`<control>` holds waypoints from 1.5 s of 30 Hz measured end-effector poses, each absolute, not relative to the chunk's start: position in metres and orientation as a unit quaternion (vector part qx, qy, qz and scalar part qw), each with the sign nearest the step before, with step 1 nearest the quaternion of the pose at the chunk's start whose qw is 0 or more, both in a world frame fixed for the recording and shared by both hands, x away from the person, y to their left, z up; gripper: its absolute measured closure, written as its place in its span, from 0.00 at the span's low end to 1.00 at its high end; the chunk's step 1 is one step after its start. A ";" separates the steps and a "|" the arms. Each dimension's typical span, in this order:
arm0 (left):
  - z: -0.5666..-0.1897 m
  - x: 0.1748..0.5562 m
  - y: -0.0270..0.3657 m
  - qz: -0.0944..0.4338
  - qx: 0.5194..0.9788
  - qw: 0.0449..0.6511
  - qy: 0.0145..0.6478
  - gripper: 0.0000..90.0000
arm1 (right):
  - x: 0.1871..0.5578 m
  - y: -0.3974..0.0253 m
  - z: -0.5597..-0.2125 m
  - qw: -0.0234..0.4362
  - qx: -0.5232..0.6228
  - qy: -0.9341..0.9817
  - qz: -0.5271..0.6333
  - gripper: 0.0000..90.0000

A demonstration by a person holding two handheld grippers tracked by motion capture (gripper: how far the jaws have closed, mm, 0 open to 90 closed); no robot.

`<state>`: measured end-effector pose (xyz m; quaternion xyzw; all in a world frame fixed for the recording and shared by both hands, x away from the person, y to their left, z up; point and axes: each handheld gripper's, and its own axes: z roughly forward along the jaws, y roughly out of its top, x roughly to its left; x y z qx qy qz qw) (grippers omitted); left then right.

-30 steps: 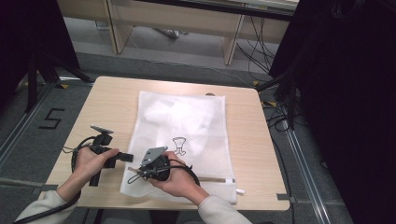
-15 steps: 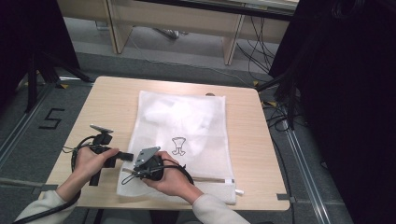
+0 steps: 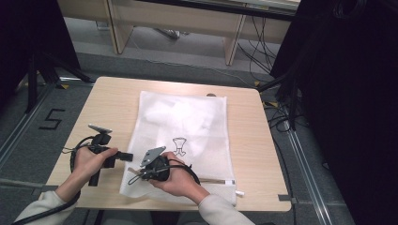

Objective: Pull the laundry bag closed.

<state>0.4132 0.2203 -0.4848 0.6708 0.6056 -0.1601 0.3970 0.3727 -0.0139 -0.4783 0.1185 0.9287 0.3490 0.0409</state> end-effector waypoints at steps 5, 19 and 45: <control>-0.485 0.414 0.221 -0.163 0.673 0.398 0.602 0.97 | 0.372 -0.016 -0.477 0.045 0.117 0.928 0.350 0.92; -0.486 0.415 0.223 -0.159 0.682 0.398 0.593 0.96 | 0.363 -0.014 -0.479 0.063 0.123 0.920 0.367 0.92; -0.486 0.417 0.233 -0.128 0.687 0.396 0.596 0.96 | 0.367 -0.040 -0.479 0.053 0.144 0.926 0.344 0.92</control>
